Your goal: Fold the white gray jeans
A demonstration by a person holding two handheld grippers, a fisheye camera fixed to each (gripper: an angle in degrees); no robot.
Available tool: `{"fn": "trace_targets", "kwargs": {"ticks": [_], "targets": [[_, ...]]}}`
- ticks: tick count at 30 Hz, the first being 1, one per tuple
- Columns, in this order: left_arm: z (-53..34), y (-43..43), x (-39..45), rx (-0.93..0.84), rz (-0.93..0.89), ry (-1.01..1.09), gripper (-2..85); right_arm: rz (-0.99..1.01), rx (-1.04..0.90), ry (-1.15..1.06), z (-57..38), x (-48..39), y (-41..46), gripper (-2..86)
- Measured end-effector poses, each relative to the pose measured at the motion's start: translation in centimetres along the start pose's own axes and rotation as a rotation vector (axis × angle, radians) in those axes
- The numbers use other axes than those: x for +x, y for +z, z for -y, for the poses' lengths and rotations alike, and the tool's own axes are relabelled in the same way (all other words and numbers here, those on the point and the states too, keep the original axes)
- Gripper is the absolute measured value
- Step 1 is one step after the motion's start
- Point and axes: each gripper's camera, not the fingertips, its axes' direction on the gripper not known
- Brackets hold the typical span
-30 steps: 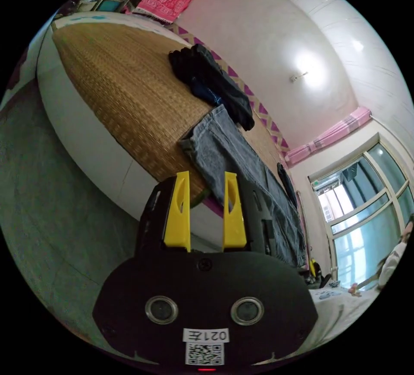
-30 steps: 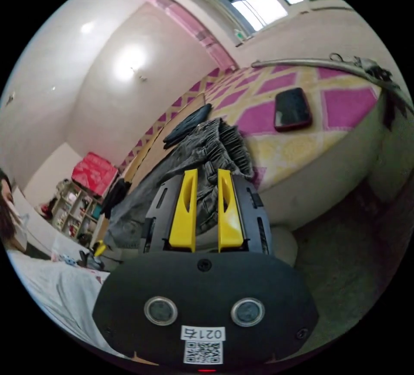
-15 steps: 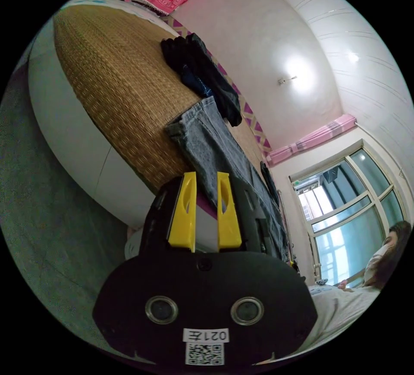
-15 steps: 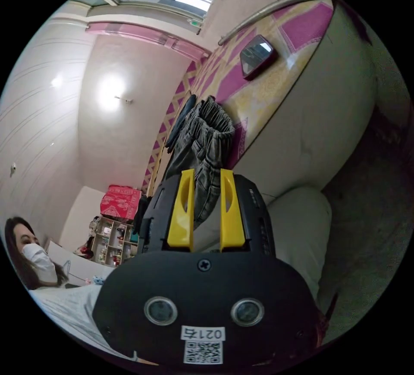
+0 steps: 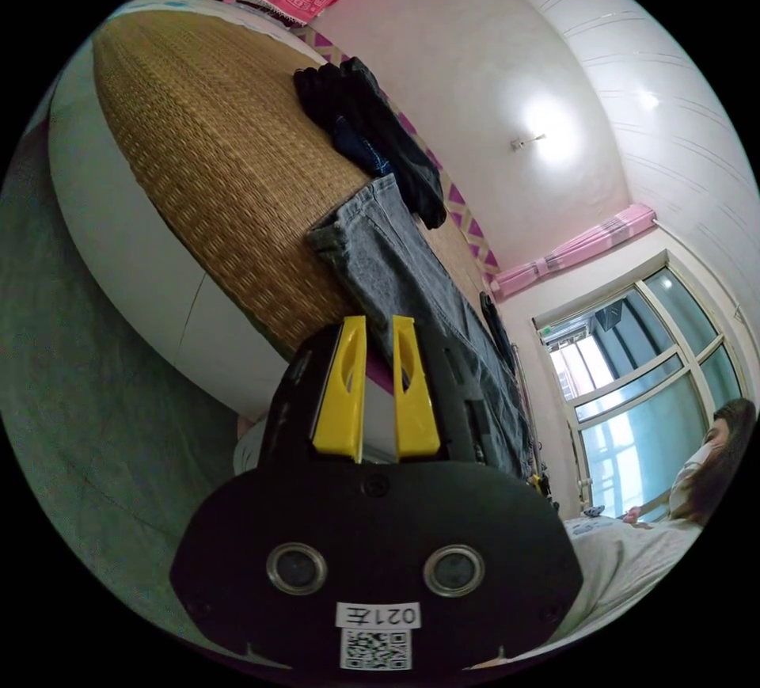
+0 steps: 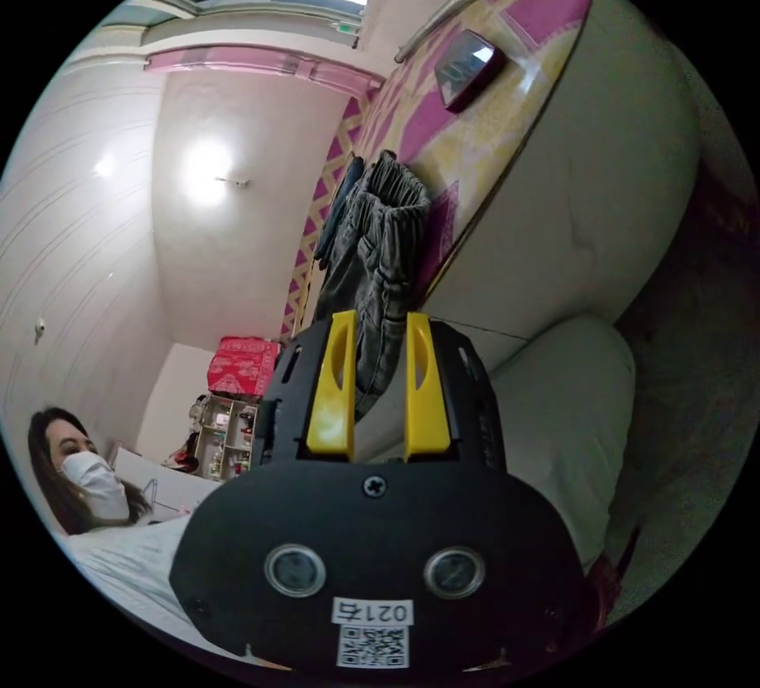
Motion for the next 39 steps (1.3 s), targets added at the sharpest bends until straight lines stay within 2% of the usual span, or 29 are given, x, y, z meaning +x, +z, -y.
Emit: {"fn": "trace_targets", "kwargs": {"ticks": [4,7,15,23,26,33,36,39], "targets": [[0.4,0.6,-0.7,-0.003,-0.029,-0.021,0.8,0.072,0.044,0.008,0.2,0.6,0.0,7.7],[0.5,1.1,-1.2,-0.002,-0.053,-0.035,-0.5,0.047,0.039,-0.008,0.4,0.1,0.4,7.4],[1.2,3.1,-0.7,-0.008,-0.04,-0.021,-0.9,-0.018,0.036,0.0,0.6,-0.8,2.0,6.4],[2.0,6.0,-0.6,-0.022,-0.056,-0.02,-1.0,0.063,-0.014,0.075,1.6,0.5,6.3,4.2],[2.9,6.8,0.3,-0.043,-0.069,-0.019,-1.0,0.025,-0.032,-0.008,2.0,-2.2,6.9,3.0],[12.0,9.1,11.6,-0.102,-0.045,0.229,-1.0,0.205,-0.071,-0.154,8.8,-11.2,10.9,1.9],[17.3,13.1,15.4,-0.147,0.027,0.279,-0.9,0.23,-0.109,-0.172,13.5,-14.6,16.4,2.2],[22.4,20.1,16.1,-0.21,0.076,0.238,-0.4,0.177,-0.15,-0.17,18.1,-16.1,24.2,3.2]]}}
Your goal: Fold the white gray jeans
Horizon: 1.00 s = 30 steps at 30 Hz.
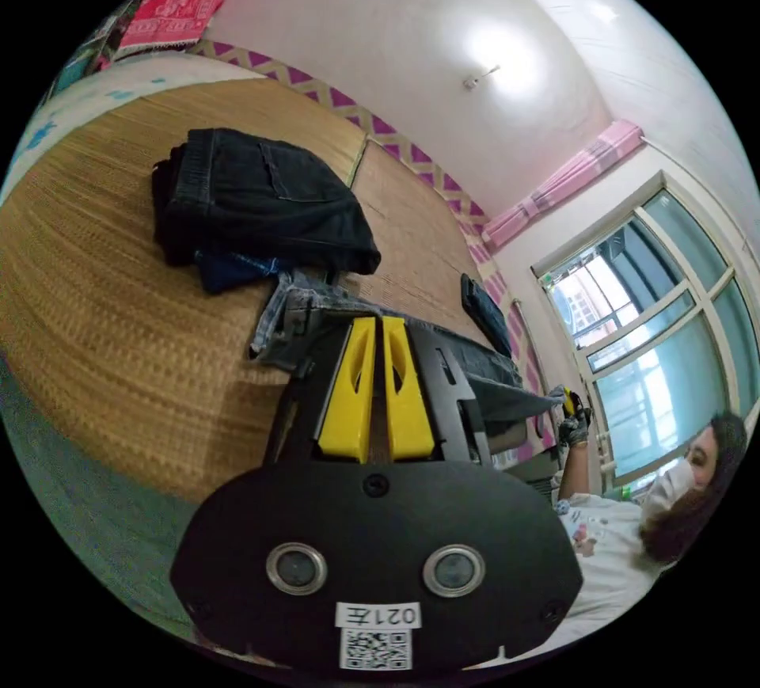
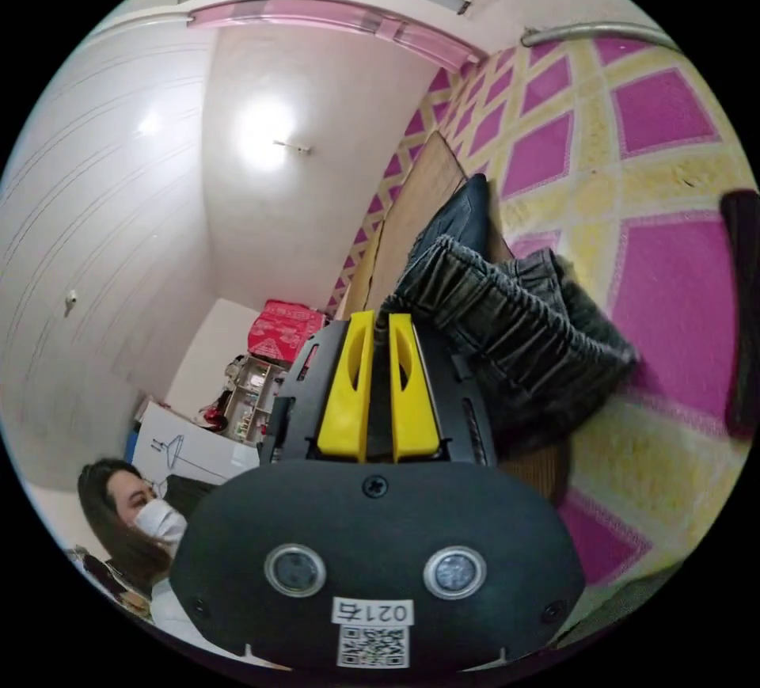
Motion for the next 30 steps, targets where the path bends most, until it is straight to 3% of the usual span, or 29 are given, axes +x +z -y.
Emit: {"fn": "trace_targets", "kwargs": {"ticks": [5,9,13,20,23,30], "targets": [[5.6,11.3,-4.4,-0.146,0.167,-0.108,5.6,-0.242,-0.067,0.019,5.3,4.2,11.5,5.9],[4.2,12.6,-6.7,-0.076,0.187,-0.129,6.4,-0.339,-0.102,-0.111,3.6,2.7,14.2,6.3],[1.3,10.9,-5.5,0.006,0.259,-0.019,4.8,-0.341,-0.344,-0.41,-2.8,-2.7,20.1,5.8],[0.2,13.6,-6.6,-0.006,0.27,-0.034,6.6,-0.335,-0.701,-0.964,-19.9,-11.4,33.9,6.9],[0.9,16.0,-7.5,-0.047,0.27,-0.051,8.1,-0.319,-0.769,-1.058,-24.0,-12.4,38.0,7.6],[2.5,17.1,-9.1,-0.073,0.299,0.004,-0.5,-0.321,-0.868,-1.24,-29.2,-12.9,41.2,8.7]]}}
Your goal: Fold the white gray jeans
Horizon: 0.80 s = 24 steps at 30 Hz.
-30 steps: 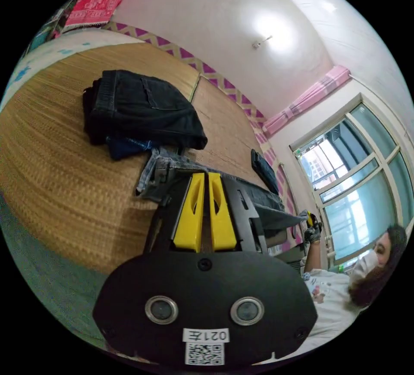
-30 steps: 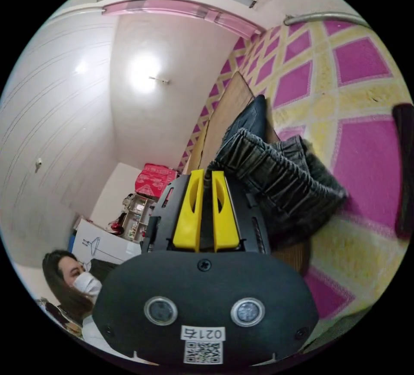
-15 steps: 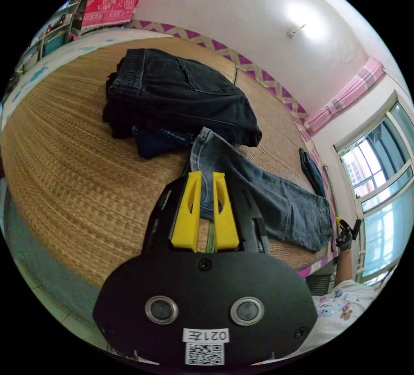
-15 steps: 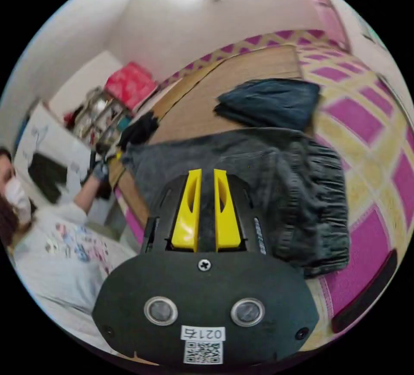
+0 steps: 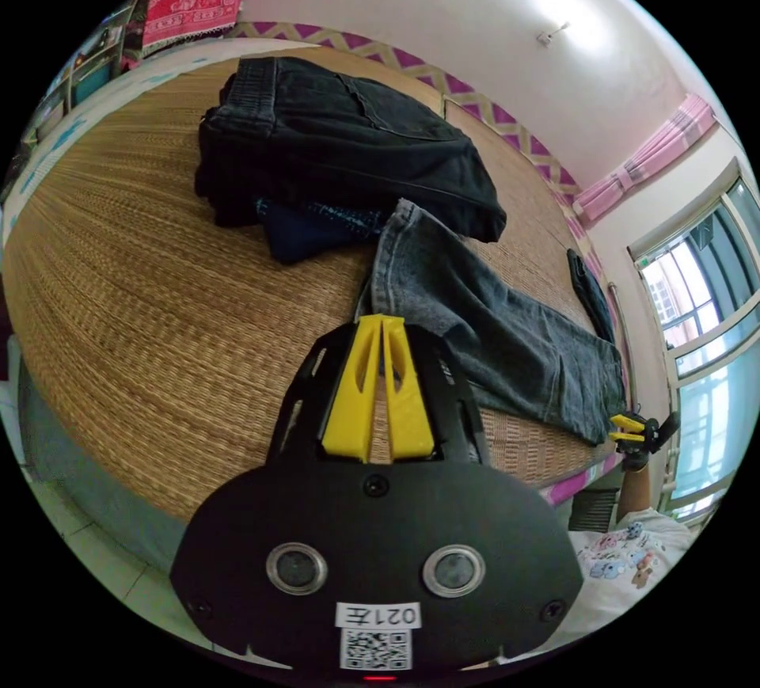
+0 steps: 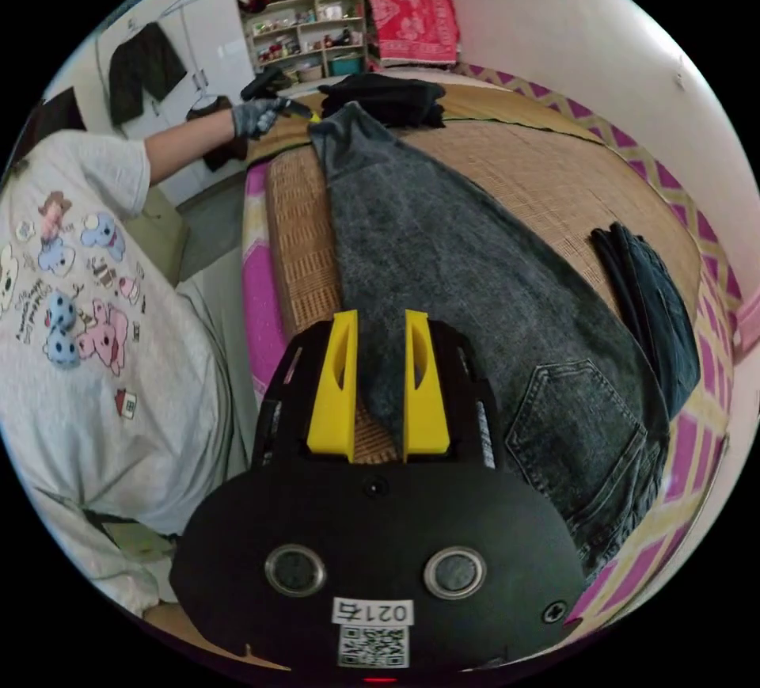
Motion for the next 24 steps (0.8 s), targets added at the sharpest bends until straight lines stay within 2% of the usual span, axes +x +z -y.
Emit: {"fn": "trace_targets", "kwargs": {"ticks": [3,6,9,11,15,18,24], "targets": [[0.4,0.2,-0.3,0.016,-0.014,0.008,-0.5,-0.005,-0.09,-0.07,0.7,-2.1,3.1,7.3],[0.7,0.8,-0.3,-0.002,-0.087,0.035,0.6,-0.076,-0.094,-0.065,1.1,-3.2,4.7,5.0],[0.7,1.1,0.5,-0.02,-0.161,0.085,7.8,-0.034,-0.079,-0.035,1.1,-3.5,4.8,5.1],[0.6,2.2,1.0,-0.064,-0.117,0.104,10.0,-0.019,-0.069,-0.022,0.8,-3.9,4.9,5.6],[1.0,5.3,1.3,-0.115,0.047,0.125,5.2,-0.044,-0.069,-0.021,0.8,-4.5,5.7,4.0],[1.7,4.9,0.9,-0.111,-0.025,0.123,0.1,-0.101,-0.089,-0.052,0.8,-5.4,6.1,0.1],[2.2,4.8,0.6,-0.169,0.012,0.187,-0.9,-0.117,-0.01,-0.064,-0.8,-6.3,3.1,-0.9]]}}
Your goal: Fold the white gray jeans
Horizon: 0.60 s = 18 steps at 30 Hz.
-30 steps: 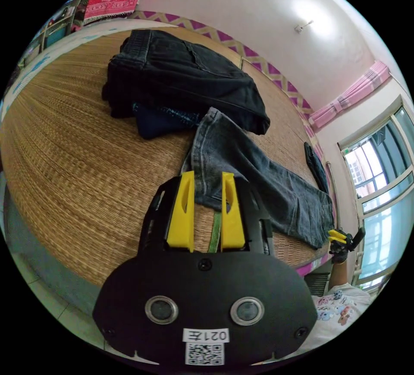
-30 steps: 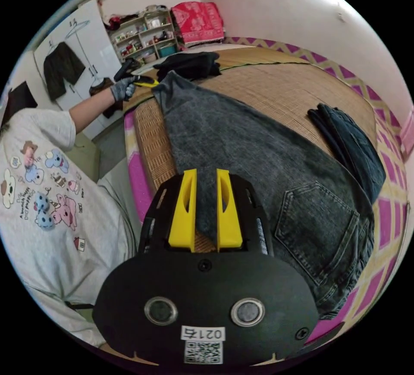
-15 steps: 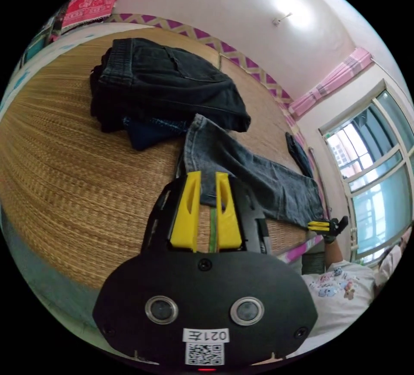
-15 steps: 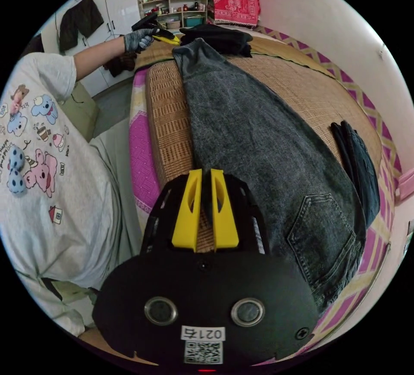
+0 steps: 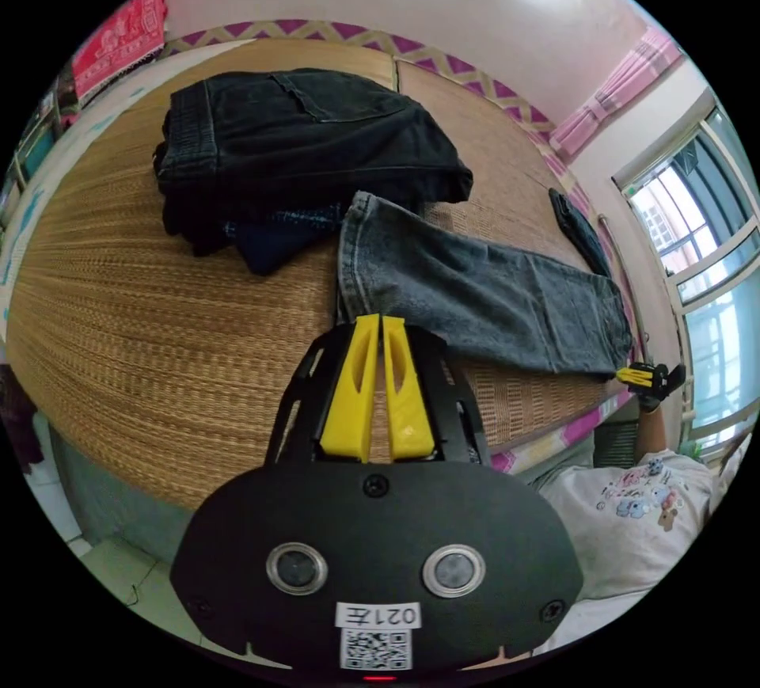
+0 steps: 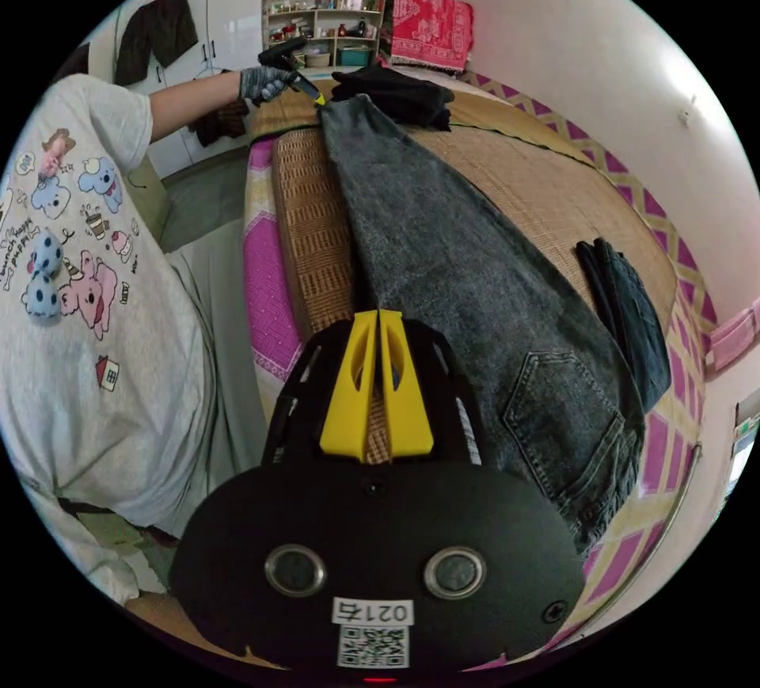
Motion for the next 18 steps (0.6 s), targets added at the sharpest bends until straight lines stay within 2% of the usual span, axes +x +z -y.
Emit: {"fn": "trace_targets", "kwargs": {"ticks": [3,6,12,14,16,18], "targets": [[-0.2,2.1,-1.5,-0.036,-0.008,-0.029,-0.9,0.017,-0.074,0.029,-0.9,0.4,2.5,-0.9],[-0.6,2.3,-2.8,-0.006,-0.066,-0.055,-0.8,0.021,-0.067,0.05,-1.6,0.5,2.3,-0.6],[-3.4,-0.3,-3.6,0.148,-0.012,-0.107,-0.3,0.071,0.014,0.223,-6.0,2.2,-1.3,0.6],[-4.3,-0.7,-3.9,0.192,-0.071,-0.13,0.6,0.101,0.078,0.285,-8.1,2.7,-2.9,0.6],[-4.8,0.4,-4.2,0.158,-0.197,-0.167,5.8,0.111,0.115,0.32,-9.4,2.8,-3.7,0.5],[-5.1,1.3,-4.0,0.124,-0.224,-0.198,8.8,0.106,0.13,0.342,-10.5,2.8,-4.3,0.4]]}}
